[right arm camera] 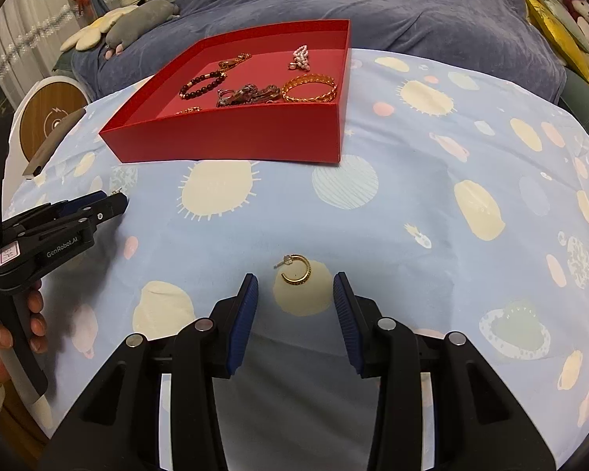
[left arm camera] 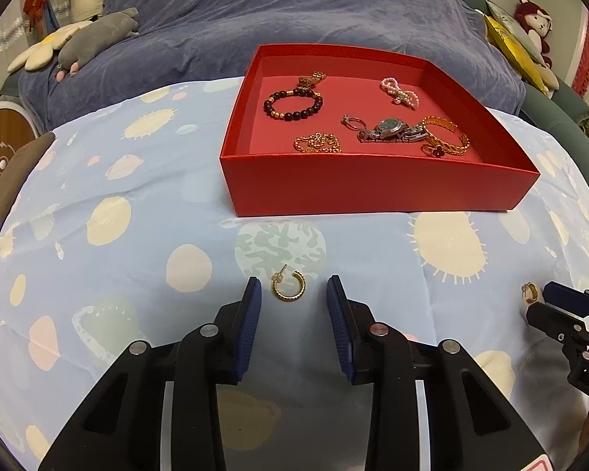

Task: Organize jewelry
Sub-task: 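Move the right gripper over the gold hoop earring and close on it, then grasp the second gold hoop earring with the left gripper while the right lifts its earring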

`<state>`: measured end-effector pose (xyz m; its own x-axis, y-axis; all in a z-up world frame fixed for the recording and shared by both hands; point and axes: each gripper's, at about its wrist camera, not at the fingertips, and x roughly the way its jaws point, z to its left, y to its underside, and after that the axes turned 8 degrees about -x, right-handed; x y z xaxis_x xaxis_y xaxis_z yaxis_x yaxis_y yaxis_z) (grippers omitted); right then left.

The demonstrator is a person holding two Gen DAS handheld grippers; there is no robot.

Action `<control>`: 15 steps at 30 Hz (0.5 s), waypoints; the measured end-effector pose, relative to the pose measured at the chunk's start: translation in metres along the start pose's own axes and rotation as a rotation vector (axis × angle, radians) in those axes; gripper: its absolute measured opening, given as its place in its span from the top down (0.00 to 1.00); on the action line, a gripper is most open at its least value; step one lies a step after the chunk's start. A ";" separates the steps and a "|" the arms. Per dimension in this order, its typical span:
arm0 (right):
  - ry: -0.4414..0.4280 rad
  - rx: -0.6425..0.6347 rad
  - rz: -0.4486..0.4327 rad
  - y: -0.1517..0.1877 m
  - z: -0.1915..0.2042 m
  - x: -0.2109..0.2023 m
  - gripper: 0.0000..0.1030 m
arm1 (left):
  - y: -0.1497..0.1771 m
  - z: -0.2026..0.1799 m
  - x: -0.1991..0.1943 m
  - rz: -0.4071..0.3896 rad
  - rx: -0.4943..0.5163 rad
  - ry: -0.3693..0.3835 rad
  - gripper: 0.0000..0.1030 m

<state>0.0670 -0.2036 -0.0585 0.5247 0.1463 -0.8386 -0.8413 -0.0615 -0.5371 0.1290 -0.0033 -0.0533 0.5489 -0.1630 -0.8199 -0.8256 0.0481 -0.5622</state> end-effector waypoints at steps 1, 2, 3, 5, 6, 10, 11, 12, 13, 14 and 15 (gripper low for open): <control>0.006 -0.006 -0.002 -0.001 0.001 0.001 0.63 | 0.000 0.001 0.000 0.001 -0.003 0.002 0.70; 0.017 -0.014 -0.003 -0.001 0.002 0.002 0.64 | -0.001 0.001 0.000 0.001 -0.007 0.004 0.70; 0.028 -0.023 -0.005 -0.001 0.003 0.003 0.67 | -0.001 0.002 0.000 0.002 -0.009 0.007 0.70; 0.048 -0.048 -0.007 -0.002 0.006 0.005 0.71 | -0.001 0.002 0.000 0.003 -0.010 0.012 0.70; 0.056 -0.058 -0.013 -0.001 0.008 0.005 0.73 | -0.001 0.002 0.000 0.003 -0.011 0.015 0.70; 0.054 -0.073 -0.017 -0.003 0.011 0.006 0.81 | -0.001 0.003 0.000 0.002 -0.016 0.020 0.70; 0.055 -0.073 -0.018 -0.003 0.011 0.006 0.81 | -0.001 0.004 0.000 0.003 -0.019 0.023 0.70; 0.054 -0.070 -0.017 -0.003 0.011 0.006 0.81 | -0.001 0.004 -0.001 0.004 -0.022 0.029 0.70; 0.050 -0.067 -0.016 -0.003 0.011 0.006 0.81 | -0.002 0.006 -0.001 0.006 -0.029 0.038 0.70; 0.045 -0.064 -0.015 -0.003 0.010 0.005 0.81 | -0.001 0.008 -0.001 0.008 -0.037 0.047 0.71; 0.040 -0.059 -0.015 -0.003 0.010 0.005 0.81 | -0.001 0.009 -0.002 0.008 -0.043 0.052 0.73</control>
<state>0.0711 -0.1930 -0.0601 0.5426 0.1084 -0.8330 -0.8249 -0.1183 -0.5527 0.1302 0.0062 -0.0525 0.5354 -0.2140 -0.8170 -0.8355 0.0072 -0.5494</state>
